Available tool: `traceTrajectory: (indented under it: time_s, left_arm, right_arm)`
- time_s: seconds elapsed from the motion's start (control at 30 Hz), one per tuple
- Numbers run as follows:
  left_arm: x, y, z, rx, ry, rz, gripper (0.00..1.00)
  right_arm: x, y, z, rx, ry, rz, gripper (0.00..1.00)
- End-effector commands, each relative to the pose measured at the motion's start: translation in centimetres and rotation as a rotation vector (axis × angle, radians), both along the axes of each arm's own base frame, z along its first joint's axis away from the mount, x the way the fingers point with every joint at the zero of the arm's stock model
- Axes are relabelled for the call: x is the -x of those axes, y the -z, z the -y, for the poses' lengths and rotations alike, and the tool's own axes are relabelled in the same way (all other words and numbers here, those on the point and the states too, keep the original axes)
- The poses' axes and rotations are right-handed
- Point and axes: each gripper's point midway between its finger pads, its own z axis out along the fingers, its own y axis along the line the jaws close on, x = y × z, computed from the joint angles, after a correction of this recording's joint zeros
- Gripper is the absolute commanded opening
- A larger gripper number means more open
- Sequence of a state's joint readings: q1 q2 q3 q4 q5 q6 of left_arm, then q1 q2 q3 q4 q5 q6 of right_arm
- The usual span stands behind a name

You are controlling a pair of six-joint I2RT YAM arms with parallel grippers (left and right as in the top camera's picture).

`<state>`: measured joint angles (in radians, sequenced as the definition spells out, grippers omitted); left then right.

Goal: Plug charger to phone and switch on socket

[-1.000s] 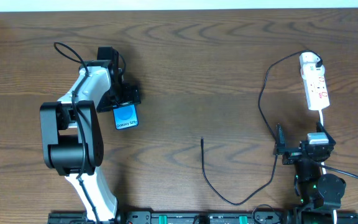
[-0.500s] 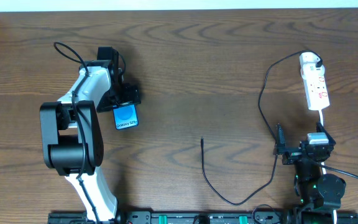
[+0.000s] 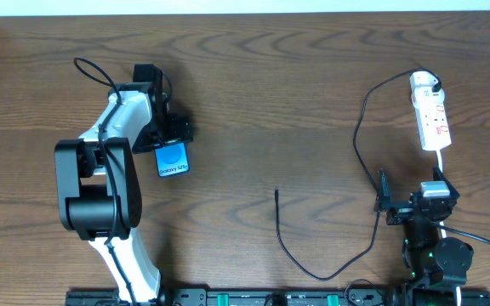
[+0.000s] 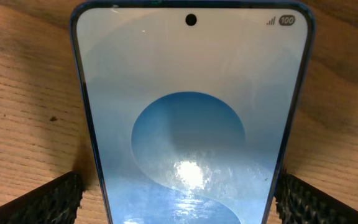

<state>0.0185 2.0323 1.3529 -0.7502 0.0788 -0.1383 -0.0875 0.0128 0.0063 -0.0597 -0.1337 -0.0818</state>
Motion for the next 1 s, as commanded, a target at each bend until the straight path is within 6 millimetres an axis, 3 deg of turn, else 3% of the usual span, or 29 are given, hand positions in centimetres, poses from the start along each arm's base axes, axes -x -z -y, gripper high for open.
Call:
traceTrajectory:
  time_s: [0.0, 0.37, 0.5, 0.97]
  left_arm:
    - [1.26, 1.17, 0.1, 0.009, -0.01, -0.038, 0.99]
    - [1.3, 1.22, 0.09, 0.008, -0.01, -0.039, 1.0]
    - [1.25, 1.22, 0.09, 0.008, -0.01, -0.037, 0.93]
    - [1.24, 1.22, 0.09, 0.008, -0.01, -0.036, 0.9]
  right_arm:
    - [0.02, 0.06, 0.13, 0.009, 0.006, -0.001, 0.99]
    - [0.02, 0.06, 0.13, 0.009, 0.006, -0.001, 0.99]
    - [0.02, 0.06, 0.13, 0.009, 0.006, -0.001, 0.99]
    - [0.02, 0.06, 0.13, 0.009, 0.006, -0.001, 0.99]
